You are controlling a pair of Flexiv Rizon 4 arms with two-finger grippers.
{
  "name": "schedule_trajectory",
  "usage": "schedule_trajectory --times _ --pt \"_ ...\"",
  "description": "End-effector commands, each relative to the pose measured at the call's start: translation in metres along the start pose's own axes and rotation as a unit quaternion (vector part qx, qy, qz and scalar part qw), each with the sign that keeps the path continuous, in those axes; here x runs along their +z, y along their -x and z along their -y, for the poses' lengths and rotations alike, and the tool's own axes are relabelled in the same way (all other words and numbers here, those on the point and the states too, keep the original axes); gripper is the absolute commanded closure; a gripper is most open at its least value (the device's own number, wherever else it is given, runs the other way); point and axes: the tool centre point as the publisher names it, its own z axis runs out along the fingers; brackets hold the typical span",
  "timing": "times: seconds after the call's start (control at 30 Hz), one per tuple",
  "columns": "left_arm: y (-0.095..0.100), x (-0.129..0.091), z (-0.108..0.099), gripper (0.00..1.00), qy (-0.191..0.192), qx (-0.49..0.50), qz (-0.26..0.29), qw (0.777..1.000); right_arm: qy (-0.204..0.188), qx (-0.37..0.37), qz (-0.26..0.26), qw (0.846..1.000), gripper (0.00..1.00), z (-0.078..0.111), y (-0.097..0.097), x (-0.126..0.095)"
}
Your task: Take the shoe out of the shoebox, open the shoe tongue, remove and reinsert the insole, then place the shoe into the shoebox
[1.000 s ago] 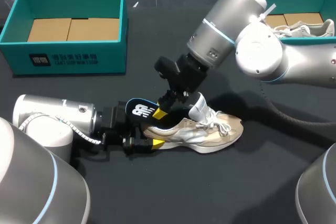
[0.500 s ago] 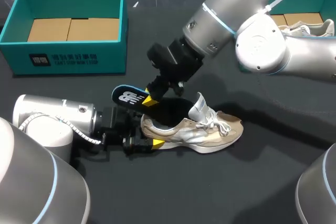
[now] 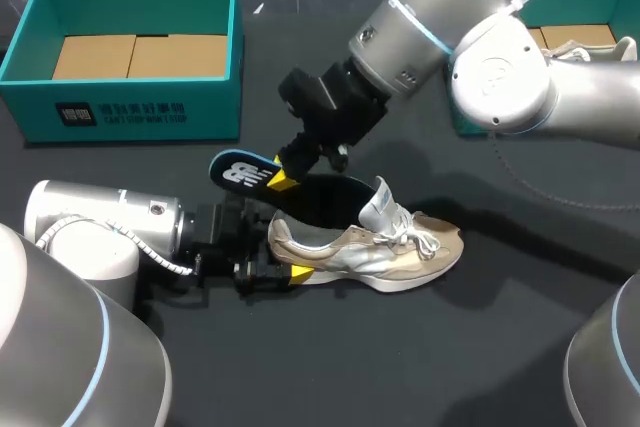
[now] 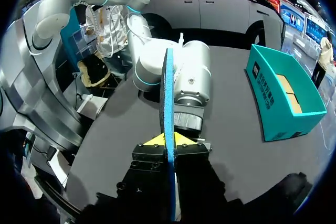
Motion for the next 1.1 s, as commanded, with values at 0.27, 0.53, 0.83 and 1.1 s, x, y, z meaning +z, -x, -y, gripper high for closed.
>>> schedule_trajectory --times 0.27,0.53,0.83,1.1 --pt "0.0 0.001 -0.001 1.0 0.0 0.0 0.001 1.0 0.099 -0.087 0.075 0.988 1.0 -0.062 -0.02 -0.09" --pt "0.0 0.001 -0.001 1.0 0.0 0.0 0.001 1.0 0.102 -0.113 0.072 0.986 1.0 -0.07 -0.021 -0.095" --pt "0.0 0.001 -0.001 1.0 0.0 0.0 0.001 1.0 0.176 -0.12 0.069 0.975 1.0 -0.081 -0.033 -0.108" --pt "0.0 0.001 -0.001 1.0 0.0 0.0 0.001 1.0 0.339 -0.067 0.064 0.936 1.0 -0.075 -0.066 -0.122"
